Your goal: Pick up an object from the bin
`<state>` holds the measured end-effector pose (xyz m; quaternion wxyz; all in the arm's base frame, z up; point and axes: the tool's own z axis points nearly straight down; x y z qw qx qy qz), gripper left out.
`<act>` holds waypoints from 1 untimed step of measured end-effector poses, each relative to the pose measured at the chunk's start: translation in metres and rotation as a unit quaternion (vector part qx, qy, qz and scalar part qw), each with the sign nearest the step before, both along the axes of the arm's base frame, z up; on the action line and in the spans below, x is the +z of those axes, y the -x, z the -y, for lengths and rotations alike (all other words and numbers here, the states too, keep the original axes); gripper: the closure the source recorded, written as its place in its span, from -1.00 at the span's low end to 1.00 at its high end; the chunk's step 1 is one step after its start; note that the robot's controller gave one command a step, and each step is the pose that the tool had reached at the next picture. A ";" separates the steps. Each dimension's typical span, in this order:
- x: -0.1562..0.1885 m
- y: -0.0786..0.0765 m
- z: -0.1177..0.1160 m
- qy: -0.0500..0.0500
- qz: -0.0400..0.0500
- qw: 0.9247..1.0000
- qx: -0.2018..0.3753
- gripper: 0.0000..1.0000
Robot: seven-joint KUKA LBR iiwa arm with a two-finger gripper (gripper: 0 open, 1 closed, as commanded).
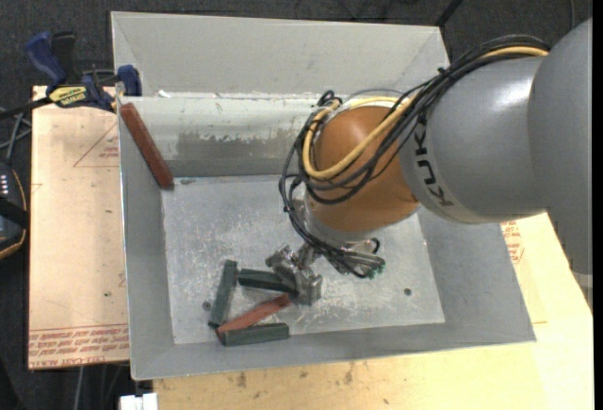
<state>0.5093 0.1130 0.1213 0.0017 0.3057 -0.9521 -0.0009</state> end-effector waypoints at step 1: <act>0.044 -0.006 -0.003 -0.001 0.004 1.000 -0.001 1.00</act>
Offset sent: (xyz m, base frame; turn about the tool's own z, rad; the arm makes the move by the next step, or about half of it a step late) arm 0.0368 0.0102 0.0930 0.0197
